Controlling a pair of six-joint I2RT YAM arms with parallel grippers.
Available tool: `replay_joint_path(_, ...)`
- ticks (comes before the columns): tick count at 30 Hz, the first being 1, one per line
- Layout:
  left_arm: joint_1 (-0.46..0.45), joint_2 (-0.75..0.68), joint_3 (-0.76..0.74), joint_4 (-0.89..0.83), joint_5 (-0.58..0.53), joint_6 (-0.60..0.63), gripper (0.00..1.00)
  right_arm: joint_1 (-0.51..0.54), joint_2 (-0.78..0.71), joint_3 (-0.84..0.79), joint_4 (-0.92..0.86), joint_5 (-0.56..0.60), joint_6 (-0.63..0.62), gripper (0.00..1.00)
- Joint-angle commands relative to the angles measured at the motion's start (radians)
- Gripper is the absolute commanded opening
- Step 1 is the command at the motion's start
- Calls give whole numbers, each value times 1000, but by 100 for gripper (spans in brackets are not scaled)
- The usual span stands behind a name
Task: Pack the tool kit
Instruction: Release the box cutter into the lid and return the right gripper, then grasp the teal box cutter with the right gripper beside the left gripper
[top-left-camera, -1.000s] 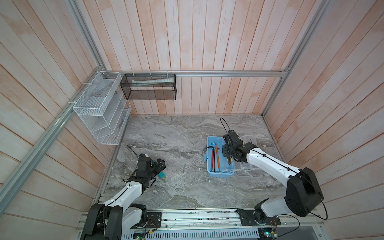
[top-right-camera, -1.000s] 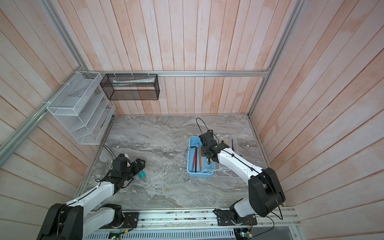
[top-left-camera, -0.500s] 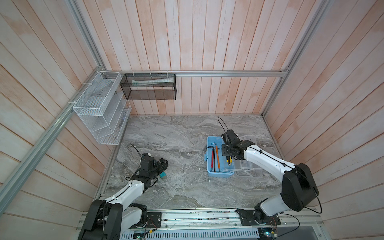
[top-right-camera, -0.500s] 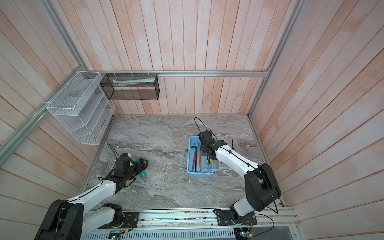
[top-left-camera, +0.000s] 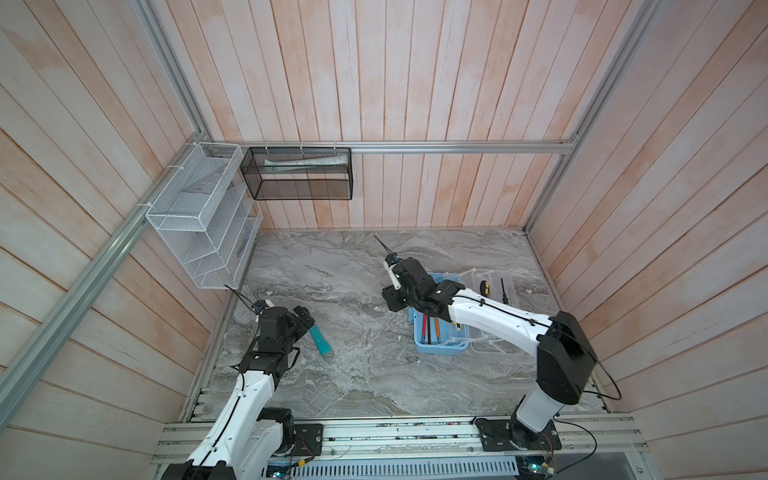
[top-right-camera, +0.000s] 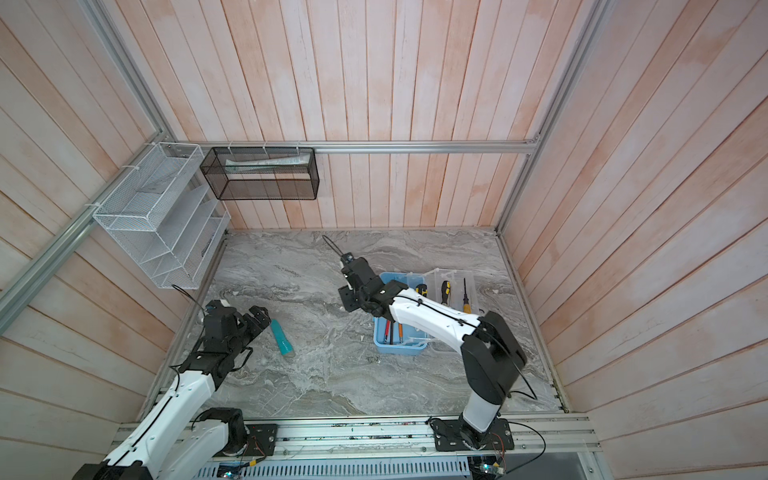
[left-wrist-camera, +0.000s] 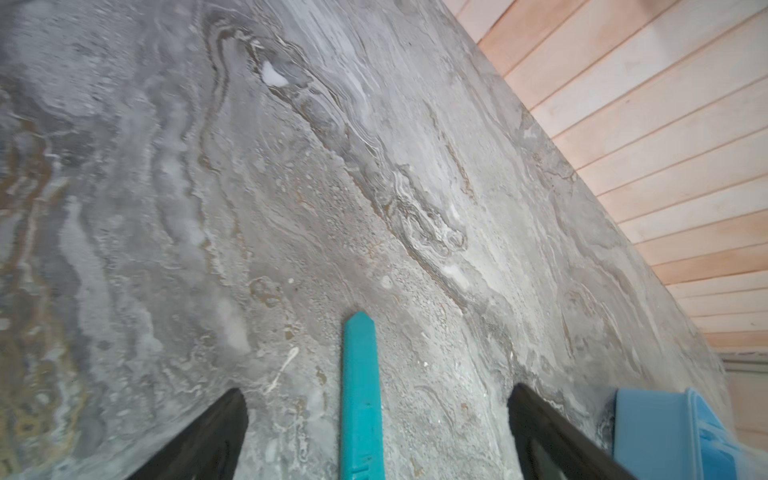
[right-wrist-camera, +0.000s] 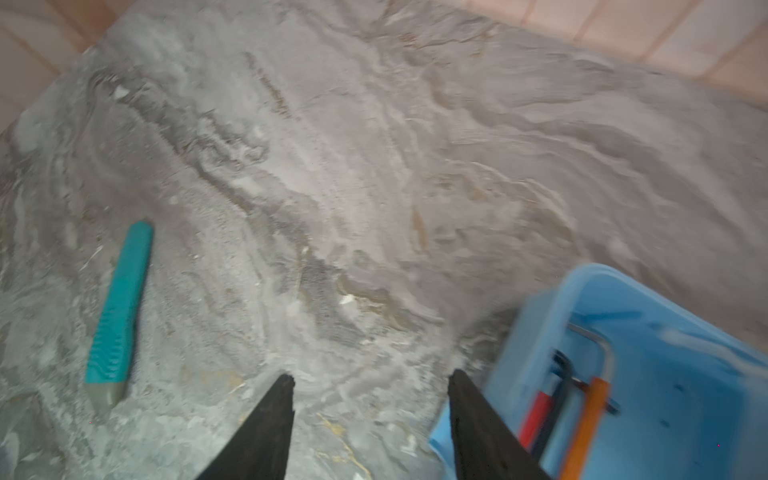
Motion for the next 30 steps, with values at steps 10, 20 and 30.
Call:
replay_joint_path(10,150,-193,65,-245,-61,-2,100,198,476,470,-113,-234,-51,59)
replay_joint_path(20,195,-199,73,-258,-66,54,100,245,691,789,-342,-159,-48,60)
replay_joint_path(30,205,-209,41,-247,-76,48,100,259,798,941,-477,-131,-51,61)
